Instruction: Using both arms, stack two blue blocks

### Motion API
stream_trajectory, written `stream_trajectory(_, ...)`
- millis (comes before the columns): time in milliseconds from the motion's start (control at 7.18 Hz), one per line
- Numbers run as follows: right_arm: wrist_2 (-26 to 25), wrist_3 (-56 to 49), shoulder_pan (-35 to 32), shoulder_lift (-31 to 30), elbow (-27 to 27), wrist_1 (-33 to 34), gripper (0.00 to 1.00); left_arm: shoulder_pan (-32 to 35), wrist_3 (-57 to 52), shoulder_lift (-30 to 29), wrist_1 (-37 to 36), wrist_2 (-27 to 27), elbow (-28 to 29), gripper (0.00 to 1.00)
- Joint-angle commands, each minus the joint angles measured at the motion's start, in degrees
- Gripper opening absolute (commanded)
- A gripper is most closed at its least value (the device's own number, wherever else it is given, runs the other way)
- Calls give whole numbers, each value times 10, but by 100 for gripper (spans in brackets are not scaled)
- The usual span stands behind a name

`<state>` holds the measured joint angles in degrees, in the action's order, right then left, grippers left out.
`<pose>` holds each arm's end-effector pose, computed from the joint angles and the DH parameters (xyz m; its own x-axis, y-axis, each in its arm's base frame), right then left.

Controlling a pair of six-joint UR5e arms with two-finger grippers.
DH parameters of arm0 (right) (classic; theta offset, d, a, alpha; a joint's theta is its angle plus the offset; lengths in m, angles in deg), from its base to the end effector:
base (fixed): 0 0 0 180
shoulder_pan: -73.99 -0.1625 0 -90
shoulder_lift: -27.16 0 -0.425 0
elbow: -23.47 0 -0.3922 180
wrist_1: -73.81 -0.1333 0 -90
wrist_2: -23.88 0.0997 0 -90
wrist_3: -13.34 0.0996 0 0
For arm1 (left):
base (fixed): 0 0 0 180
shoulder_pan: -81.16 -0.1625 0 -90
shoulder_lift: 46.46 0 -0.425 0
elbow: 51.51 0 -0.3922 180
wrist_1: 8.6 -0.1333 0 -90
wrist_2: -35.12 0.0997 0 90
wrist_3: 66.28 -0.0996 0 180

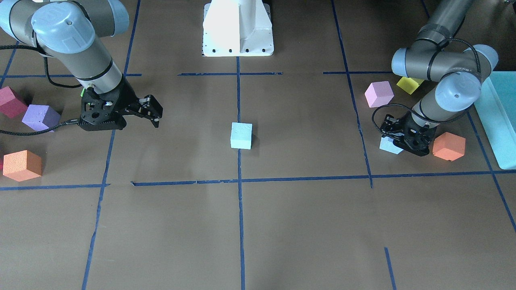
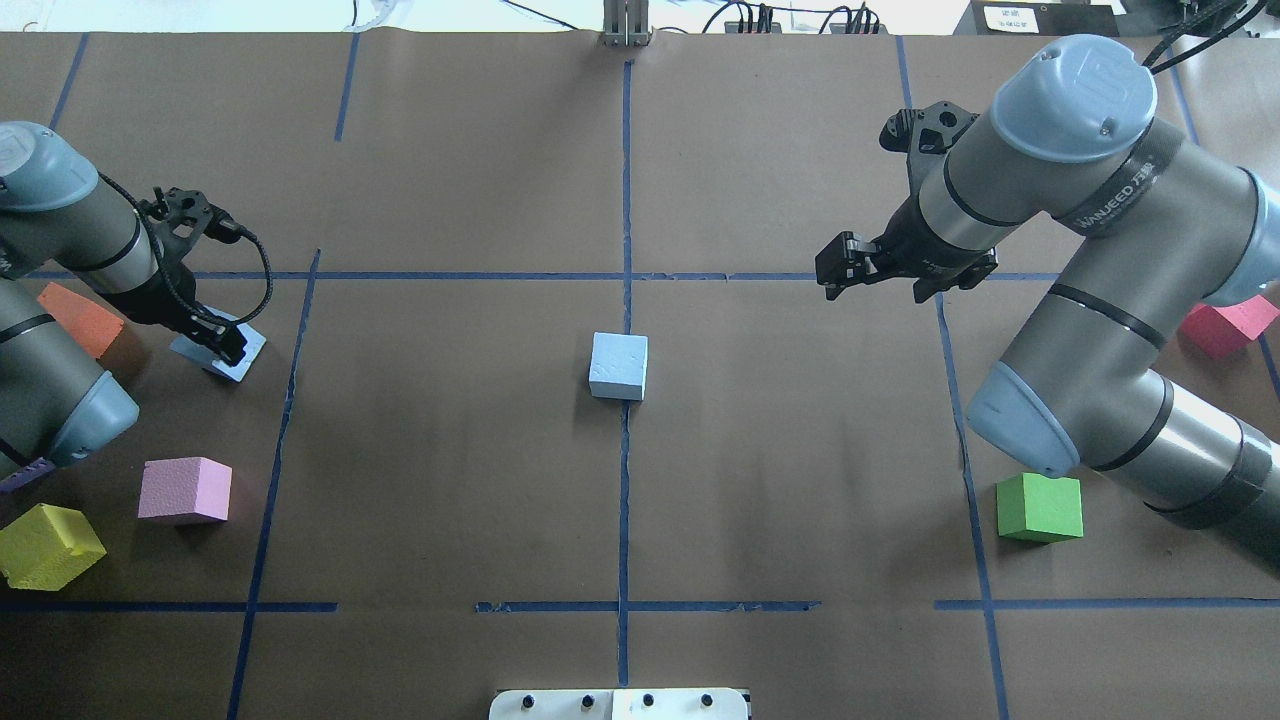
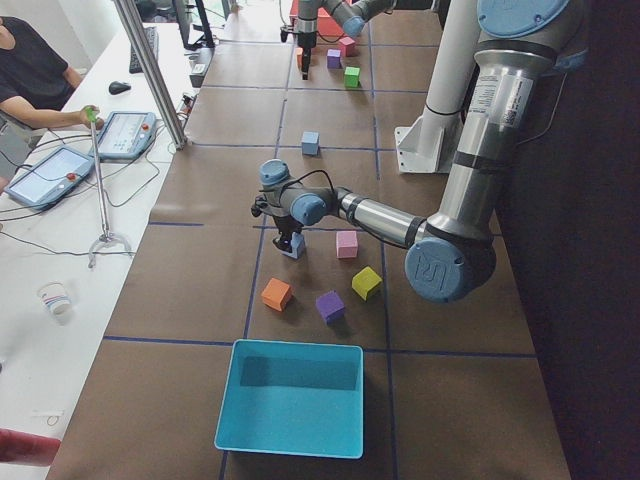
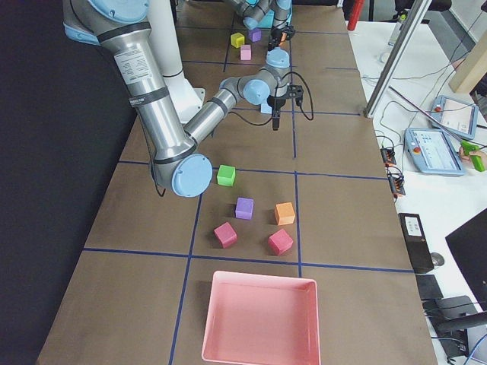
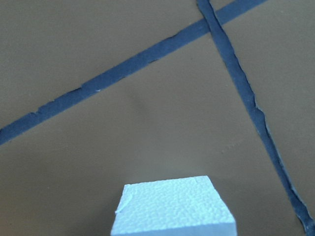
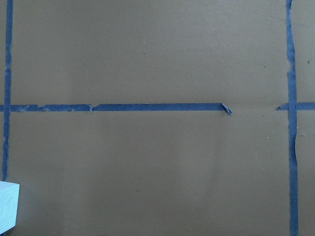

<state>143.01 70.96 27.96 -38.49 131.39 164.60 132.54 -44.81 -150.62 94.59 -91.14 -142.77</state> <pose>-0.3540 -0.4891 0.2850 0.6561 0.0063 0.7547 -0.0633 0.9969 0.0467 0.3214 -0.5215 0.4931 0.6223 0.4232 -0.6585 -0.3440 0.9035 0.2556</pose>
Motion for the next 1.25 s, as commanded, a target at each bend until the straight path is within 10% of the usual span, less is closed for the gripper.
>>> stream_trajectory(0, 8, -14, -26, -23, 23, 0, 100, -1, 129, -79, -32, -3, -22, 7)
stream_trajectory(557, 89, -199, -145, -119, 37, 1, 100, -83, 286, -226, -123, 3, -50, 7)
stream_trajectory(1115, 113, -290, -196, -158, 33, 2, 100, -151, 377, -357, -123, 87, 62, 7)
